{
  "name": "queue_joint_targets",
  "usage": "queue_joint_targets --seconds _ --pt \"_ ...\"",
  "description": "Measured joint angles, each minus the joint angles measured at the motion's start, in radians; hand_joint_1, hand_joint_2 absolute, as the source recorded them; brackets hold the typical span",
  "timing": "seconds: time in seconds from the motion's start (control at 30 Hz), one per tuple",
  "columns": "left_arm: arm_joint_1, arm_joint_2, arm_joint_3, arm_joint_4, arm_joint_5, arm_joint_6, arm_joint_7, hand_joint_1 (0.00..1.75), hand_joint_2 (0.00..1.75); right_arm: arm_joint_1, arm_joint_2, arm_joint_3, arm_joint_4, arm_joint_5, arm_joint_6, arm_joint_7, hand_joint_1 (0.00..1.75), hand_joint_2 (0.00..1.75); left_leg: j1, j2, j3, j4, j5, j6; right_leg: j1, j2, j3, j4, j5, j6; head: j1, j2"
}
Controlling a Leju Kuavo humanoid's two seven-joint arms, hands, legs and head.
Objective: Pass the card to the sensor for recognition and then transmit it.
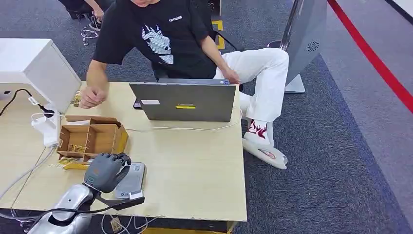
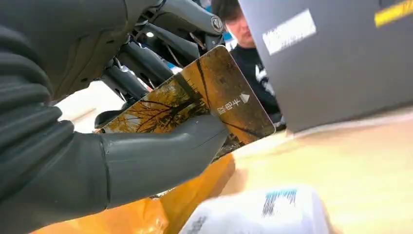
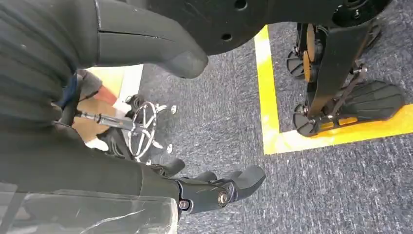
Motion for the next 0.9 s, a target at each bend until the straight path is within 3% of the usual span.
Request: queue_joint_targets --seconds 0.33,0.57,0.73,0.9 --pt "0.0 -0.018 0.029 -0.034 0.002 0.044 -0.016 1.75 1.75 0.0 0.0 -0.014 0.0 0.018 0.0 -0.001 0.0 1.75 0.0 0.0 0.0 0.0 0.0 0.0 0.0 0.0 0.0 0.0 0.0 0.0 0.0 0.0" --pt "-0.001 -0.037 0.074 -0.053 0.044 0.149 -0.048 1.75 1.75 0.0 0.002 -0.026 0.0 0.046 0.0 -0.001 0.0 1.75 0.0 0.0 0.0 0.0 0.0 0.0 0.0 0.0 0.0 0.0 0.0 0.0 0.0 0.0" --pt "-0.053 -0.024 0.159 -0.07 0.166 0.147 -0.089 1.75 1.75 -0.001 0.002 -0.027 0.0 0.077 0.003 -0.001 0.0 1.75 0.001 0.0 0.0 0.0 0.0 0.0 0.0 0.0 0.0 0.0 0.0 0.0 0.0 0.0" --pt "-0.185 0.02 0.299 0.011 0.238 0.115 -0.154 1.75 1.75 -0.003 0.002 -0.027 0.0 0.103 0.016 -0.001 0.0 1.75 0.001 0.0 0.0 0.0 0.002 -0.002 0.001 0.0 0.0 0.001 0.001 -0.001 0.0 0.0"
